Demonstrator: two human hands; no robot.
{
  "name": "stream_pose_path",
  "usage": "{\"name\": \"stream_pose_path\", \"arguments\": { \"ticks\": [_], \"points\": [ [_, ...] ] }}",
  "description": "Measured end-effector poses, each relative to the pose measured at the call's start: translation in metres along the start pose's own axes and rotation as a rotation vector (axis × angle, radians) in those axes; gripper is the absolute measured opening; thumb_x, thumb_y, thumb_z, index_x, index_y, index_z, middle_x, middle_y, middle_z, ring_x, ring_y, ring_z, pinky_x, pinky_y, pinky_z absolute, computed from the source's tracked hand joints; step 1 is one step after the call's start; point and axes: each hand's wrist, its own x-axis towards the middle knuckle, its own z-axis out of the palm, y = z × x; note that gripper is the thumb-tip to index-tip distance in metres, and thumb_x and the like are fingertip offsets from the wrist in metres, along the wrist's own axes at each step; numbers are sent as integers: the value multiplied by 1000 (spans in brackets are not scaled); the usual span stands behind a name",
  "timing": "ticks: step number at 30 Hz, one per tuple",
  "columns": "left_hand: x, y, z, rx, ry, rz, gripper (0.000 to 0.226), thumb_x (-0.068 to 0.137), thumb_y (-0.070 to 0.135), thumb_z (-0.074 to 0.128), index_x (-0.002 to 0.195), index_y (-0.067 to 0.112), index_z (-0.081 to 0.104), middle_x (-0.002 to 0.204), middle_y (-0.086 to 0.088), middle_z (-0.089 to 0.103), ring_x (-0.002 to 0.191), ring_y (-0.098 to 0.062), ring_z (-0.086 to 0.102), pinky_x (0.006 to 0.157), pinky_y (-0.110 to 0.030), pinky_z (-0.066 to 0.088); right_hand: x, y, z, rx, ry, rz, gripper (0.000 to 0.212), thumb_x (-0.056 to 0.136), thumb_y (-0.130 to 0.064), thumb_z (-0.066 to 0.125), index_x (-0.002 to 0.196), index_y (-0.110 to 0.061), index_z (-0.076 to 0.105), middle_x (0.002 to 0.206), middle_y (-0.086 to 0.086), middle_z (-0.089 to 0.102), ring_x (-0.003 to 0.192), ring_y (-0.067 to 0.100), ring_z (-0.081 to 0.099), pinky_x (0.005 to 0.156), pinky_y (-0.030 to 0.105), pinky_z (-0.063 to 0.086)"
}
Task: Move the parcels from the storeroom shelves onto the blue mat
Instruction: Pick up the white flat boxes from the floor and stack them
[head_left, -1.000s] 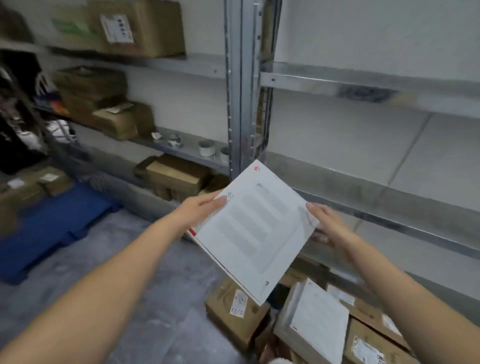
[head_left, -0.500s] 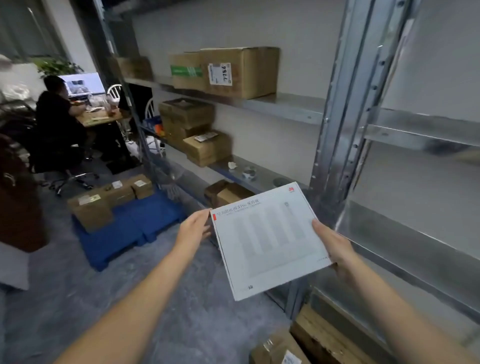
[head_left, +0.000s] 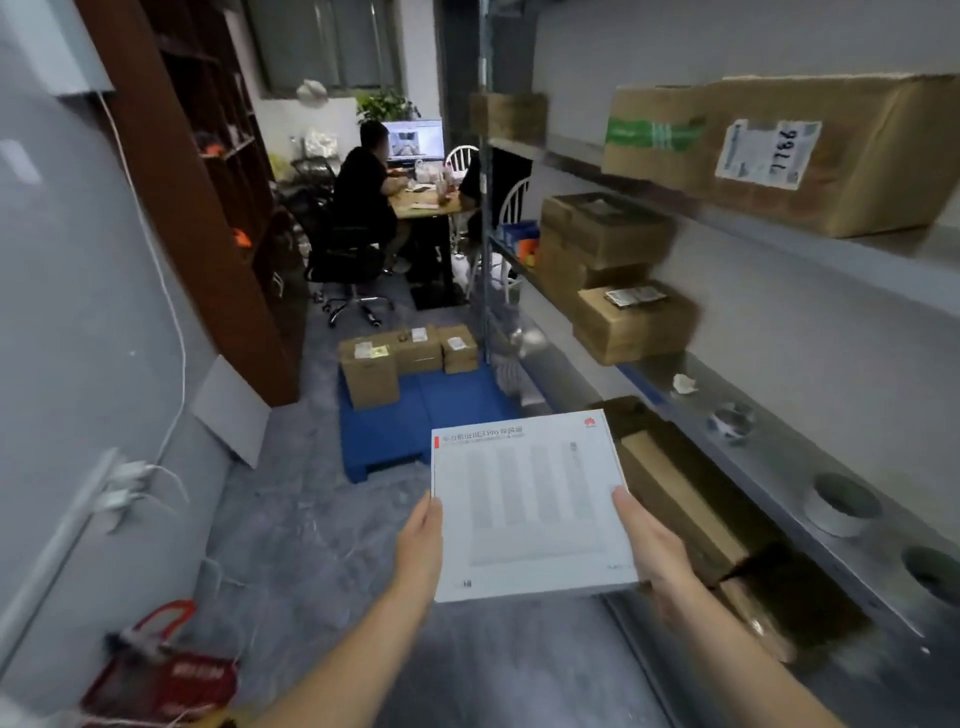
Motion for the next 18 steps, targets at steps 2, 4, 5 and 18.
{"name": "stream_pose_path", "arguments": {
  "ticks": [2,4,5,18],
  "points": [
    [42,10,-18,-22,2,0,27,96,42,44,110,39,68,99,7,73,93,-19,70,83,-38,58,28,-15,43,-81,-29,-13,36,71,-69,64,84,-35,67,61,-14,71,52,5,68,39,17,45],
    [88,26,-34,-59,10,7,25,98,42,44,111,44,65,104,10,71,95,-18,69,86,-42,57,60,-31,85,-105,-50,-10,36,76,-66,62,89,-33,68,67,-10,73,58,10,71,44,18,50],
    [112,35,-41,-76,7,7,26,98,42,43,113,45,64,105,11,70,96,-17,68,85,-41,57,78,-40,106,-121,-69,-2,37,78,-66,61,91,-32,69,72,-7,75,64,14,73,51,22,53],
    [375,126,-50,-32,17,-29,30,97,44,46,122,51,59,114,10,69,97,-17,69,84,-42,58,305,-105,261,-251,-215,-9,38,88,-68,41,114,-45,57,105,-6,72,91,19,72,78,36,56]
  ]
}}
